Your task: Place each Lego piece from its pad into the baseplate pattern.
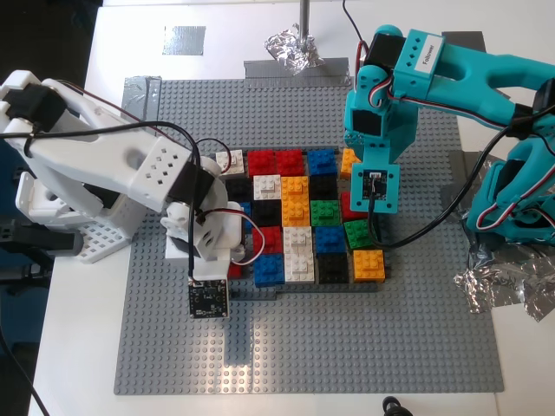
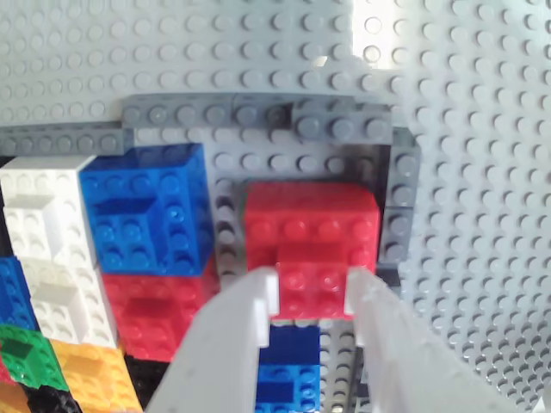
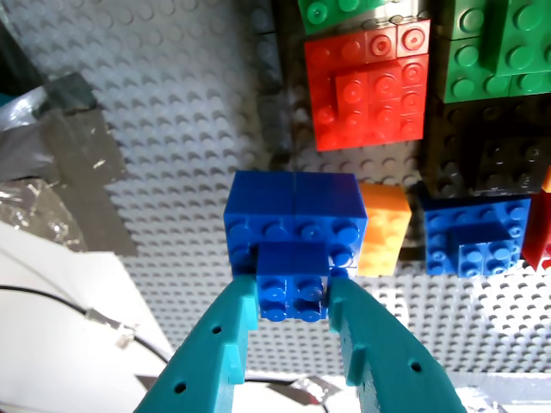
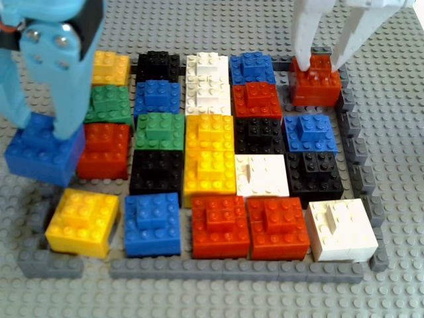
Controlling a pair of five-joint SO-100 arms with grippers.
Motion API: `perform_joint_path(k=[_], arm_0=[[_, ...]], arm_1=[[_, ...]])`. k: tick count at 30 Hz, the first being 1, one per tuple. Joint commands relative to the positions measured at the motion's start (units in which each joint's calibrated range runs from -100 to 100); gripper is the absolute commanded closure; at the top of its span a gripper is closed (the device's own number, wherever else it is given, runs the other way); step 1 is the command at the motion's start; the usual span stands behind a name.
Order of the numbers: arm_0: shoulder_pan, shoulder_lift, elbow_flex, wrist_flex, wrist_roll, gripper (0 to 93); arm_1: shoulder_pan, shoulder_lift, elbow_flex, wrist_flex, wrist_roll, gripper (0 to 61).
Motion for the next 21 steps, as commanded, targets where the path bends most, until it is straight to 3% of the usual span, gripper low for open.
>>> perform_joint_path(k=[1, 19, 20, 21], arm_0=[[0.00, -0.08, -2.37, -0.52, -0.14, 92.7], [-0.80, 4.81, -7.33, -0.76, -0.14, 92.7], [-0.87, 4.81, -7.51, -0.76, -0.14, 92.7], [-1.16, 4.81, -7.51, -0.76, -0.14, 92.7]], arm_1=[[1.33, 0.40, 0.01, -3.49, 0.24, 61.2], [1.55, 4.95, -3.24, -12.36, 0.29, 61.1], [1.55, 4.95, -3.33, -12.52, 0.29, 58.8], [1.62, 4.86, -3.24, -12.52, 0.39, 47.0]])
